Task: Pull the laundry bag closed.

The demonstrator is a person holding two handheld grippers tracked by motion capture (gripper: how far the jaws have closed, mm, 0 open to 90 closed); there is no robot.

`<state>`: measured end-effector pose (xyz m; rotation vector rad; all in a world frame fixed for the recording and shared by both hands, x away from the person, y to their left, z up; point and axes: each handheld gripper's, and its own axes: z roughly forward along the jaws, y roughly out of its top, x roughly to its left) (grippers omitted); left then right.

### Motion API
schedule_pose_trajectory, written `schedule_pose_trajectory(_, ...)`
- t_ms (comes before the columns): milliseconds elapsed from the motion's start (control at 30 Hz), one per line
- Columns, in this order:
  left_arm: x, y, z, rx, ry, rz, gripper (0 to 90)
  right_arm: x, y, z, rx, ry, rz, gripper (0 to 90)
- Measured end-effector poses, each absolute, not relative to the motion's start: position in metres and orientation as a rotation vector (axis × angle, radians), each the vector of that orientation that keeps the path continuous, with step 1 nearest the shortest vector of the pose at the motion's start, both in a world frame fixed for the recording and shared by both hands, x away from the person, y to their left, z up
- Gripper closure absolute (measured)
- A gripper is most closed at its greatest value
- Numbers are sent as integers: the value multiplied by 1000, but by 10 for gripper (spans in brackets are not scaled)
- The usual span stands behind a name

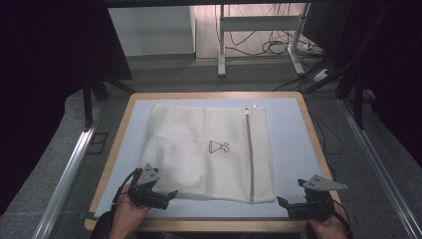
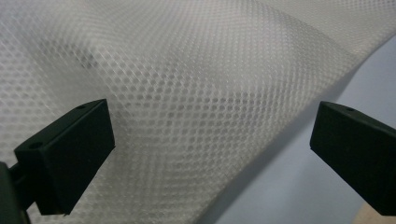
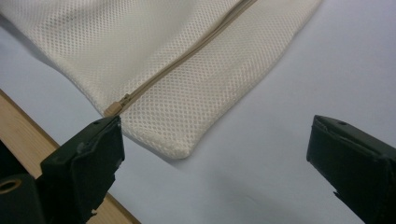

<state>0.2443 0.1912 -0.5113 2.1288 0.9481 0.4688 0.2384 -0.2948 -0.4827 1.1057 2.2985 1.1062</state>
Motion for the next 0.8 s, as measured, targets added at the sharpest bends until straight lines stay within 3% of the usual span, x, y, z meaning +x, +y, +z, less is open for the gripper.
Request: schedule_pose_trajectory(800,241,190,-505,2049,890,519,9,241,-293,-485,1088,2349,1078,41)
